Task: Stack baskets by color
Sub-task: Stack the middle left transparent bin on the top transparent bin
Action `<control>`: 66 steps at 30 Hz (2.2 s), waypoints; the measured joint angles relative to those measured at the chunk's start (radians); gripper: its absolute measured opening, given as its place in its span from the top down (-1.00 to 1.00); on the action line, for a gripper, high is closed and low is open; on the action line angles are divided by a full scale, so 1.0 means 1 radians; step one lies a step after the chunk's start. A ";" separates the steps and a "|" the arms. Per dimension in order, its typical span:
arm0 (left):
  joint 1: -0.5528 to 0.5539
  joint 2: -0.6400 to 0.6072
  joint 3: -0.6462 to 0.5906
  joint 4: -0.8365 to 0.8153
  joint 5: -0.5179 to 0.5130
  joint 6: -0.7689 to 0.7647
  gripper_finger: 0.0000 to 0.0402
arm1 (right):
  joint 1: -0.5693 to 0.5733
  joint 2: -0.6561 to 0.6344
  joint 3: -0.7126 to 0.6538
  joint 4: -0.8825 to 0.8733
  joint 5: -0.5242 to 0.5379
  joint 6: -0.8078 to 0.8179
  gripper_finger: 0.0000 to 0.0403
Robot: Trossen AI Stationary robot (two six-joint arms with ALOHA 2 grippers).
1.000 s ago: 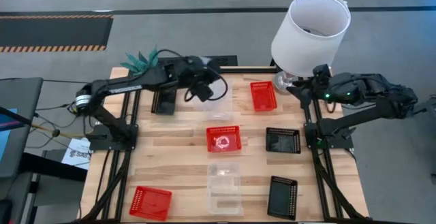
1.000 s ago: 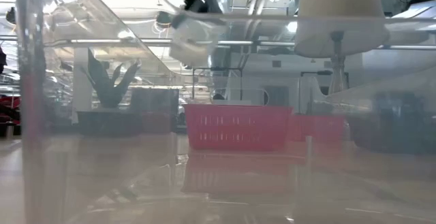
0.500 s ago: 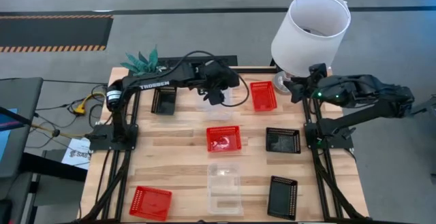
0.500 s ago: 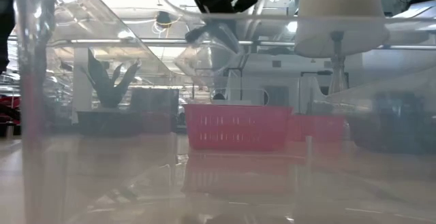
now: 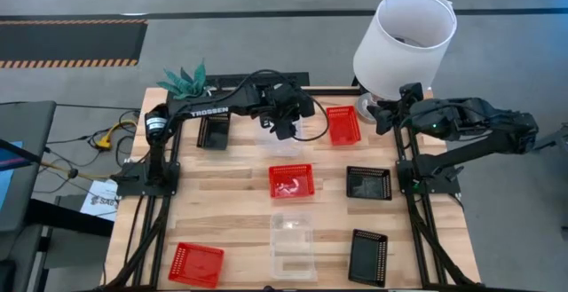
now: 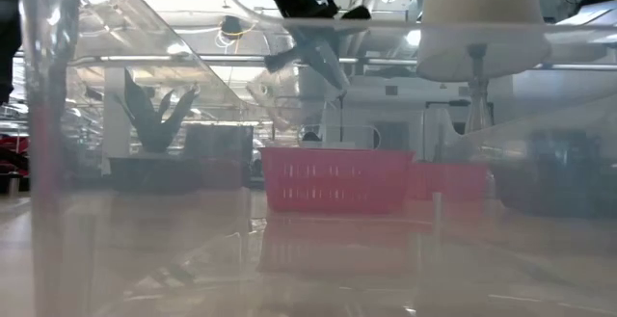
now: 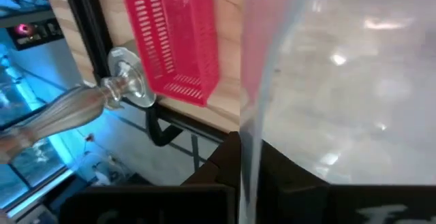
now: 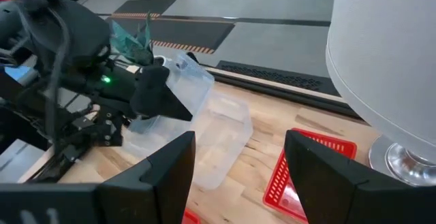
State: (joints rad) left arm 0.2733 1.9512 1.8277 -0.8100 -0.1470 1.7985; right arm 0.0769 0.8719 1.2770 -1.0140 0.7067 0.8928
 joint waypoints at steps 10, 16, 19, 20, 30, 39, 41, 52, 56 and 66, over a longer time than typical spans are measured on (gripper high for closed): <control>0.000 0.051 -0.003 -0.041 -0.020 0.028 1.00 | 0.000 -0.001 0.000 -0.003 -0.028 -0.007 -0.24; 0.000 0.050 -0.002 -0.031 -0.022 0.020 1.00 | 0.000 -0.002 0.000 -0.006 -0.048 -0.015 -0.24; 0.000 0.049 -0.002 -0.033 -0.018 0.006 1.00 | 0.000 -0.002 0.000 -0.005 -0.054 -0.028 -0.24; 0.000 0.049 -0.002 -0.033 -0.017 0.005 1.00 | 0.000 -0.002 0.000 -0.005 -0.054 -0.029 -0.24; -0.002 0.049 -0.002 -0.011 0.035 -0.058 0.91 | 0.000 -0.003 0.000 -0.005 -0.110 -0.038 -0.24; 0.000 0.049 -0.002 0.004 0.028 -0.104 0.58 | 0.001 -0.003 0.000 -0.003 -0.137 -0.078 -0.24; 0.000 0.049 -0.002 0.004 0.035 -0.107 0.51 | 0.001 -0.003 0.000 -0.003 -0.137 -0.081 -0.24; 0.000 0.015 -0.002 0.022 0.052 -0.412 0.28 | 0.001 -0.030 0.001 0.014 -0.136 -0.135 -0.24; 0.002 -0.039 -0.002 0.024 0.038 -0.602 0.20 | 0.000 -0.029 0.001 0.014 -0.134 -0.162 -0.24; 0.051 -0.190 0.000 -0.069 0.101 -1.690 0.06 | 0.000 -0.013 0.001 0.013 -0.132 -0.161 -0.24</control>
State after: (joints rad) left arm 0.3246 1.7608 1.8275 -0.8787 -0.0460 0.1084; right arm 0.0769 0.8590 1.2778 -1.0008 0.5751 0.7323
